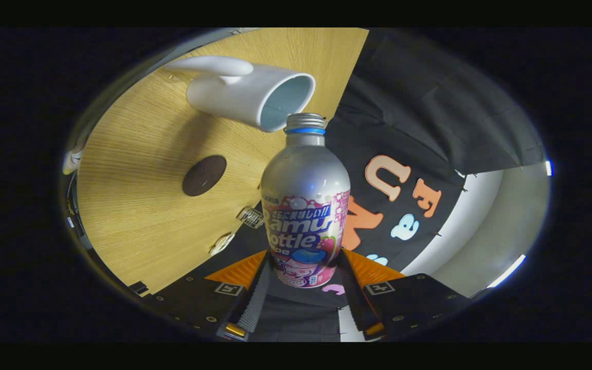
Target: Take the bottle from table, then pour the juice into the cup, finally place the bottle on the coaster
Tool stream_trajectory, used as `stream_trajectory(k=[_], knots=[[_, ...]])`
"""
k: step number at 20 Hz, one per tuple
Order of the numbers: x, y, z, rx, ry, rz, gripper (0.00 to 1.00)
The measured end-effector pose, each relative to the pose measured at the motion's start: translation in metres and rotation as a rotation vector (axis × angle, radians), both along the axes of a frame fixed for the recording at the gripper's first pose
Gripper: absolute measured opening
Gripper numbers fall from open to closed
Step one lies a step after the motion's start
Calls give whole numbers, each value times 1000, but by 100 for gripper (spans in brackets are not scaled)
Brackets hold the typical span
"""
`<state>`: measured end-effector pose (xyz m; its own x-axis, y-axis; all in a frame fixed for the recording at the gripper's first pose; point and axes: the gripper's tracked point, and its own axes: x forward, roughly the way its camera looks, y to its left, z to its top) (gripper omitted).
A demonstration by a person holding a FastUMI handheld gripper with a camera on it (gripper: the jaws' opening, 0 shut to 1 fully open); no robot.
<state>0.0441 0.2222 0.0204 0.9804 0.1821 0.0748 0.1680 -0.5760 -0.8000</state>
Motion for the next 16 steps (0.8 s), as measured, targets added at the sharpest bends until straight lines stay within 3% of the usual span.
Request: stream_trajectory(k=[3, 10, 16], knots=[[1, -1, -1, 30, 18, 1, 71], [4, -21, -27, 356, 151, -43, 71], [9, -38, -51, 858, 332, -103, 72]])
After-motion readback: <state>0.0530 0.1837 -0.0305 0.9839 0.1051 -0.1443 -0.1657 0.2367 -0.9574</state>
